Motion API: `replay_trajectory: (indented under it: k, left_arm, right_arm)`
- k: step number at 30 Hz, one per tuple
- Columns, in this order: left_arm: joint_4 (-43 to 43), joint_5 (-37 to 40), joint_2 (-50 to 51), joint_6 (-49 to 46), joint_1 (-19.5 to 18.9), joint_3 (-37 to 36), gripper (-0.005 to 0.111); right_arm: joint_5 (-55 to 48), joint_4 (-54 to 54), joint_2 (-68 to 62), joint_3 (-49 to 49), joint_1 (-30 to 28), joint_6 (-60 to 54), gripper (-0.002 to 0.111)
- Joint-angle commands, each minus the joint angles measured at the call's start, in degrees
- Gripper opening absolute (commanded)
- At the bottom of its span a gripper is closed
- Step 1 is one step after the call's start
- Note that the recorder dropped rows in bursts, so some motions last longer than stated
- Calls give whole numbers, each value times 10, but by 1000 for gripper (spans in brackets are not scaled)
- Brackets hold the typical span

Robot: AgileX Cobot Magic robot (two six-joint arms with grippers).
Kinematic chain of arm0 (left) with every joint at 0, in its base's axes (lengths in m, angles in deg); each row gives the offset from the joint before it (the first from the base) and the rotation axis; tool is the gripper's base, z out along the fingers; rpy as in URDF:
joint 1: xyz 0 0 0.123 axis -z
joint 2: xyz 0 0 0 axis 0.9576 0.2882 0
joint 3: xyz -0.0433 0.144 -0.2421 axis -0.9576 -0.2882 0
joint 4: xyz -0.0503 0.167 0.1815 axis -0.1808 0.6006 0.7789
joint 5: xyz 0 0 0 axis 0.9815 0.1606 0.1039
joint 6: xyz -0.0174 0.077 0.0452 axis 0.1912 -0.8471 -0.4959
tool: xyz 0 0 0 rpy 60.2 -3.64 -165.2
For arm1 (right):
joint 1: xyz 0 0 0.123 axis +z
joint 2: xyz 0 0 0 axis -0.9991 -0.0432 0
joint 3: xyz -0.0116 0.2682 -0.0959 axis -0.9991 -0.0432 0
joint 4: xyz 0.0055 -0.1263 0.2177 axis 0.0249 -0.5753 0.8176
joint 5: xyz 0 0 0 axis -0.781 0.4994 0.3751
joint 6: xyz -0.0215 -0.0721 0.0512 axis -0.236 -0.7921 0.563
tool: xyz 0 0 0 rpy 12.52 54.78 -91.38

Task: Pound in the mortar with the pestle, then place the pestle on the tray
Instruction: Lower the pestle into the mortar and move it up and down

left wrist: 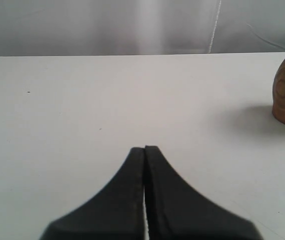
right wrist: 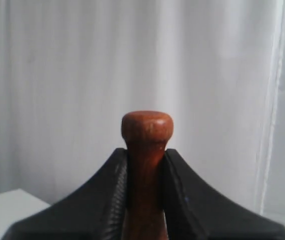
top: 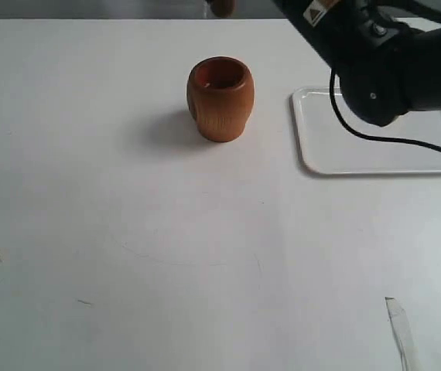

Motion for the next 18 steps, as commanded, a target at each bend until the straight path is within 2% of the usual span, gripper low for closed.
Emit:
replay_trajectory:
  k: [1, 6, 10, 14, 18]
  left_arm:
    - [-4, -2, -1, 5, 4, 0, 0]
    - [-4, -2, -1, 5, 4, 0, 0]
    - [-4, -2, -1, 5, 4, 0, 0]
    - [-4, -2, -1, 5, 4, 0, 0]
    - [-4, -2, -1, 5, 4, 0, 0]
  right_arm:
    - [-2, 3, -65, 0, -1, -5, 0]
    - [30, 32, -179, 0, -1, -4, 0]
    - [28, 20, -223, 0, -1, 10, 0]
    - [56, 2, -189, 0, -1, 10, 0]
    - [54, 2, -88, 0, -1, 10, 0]
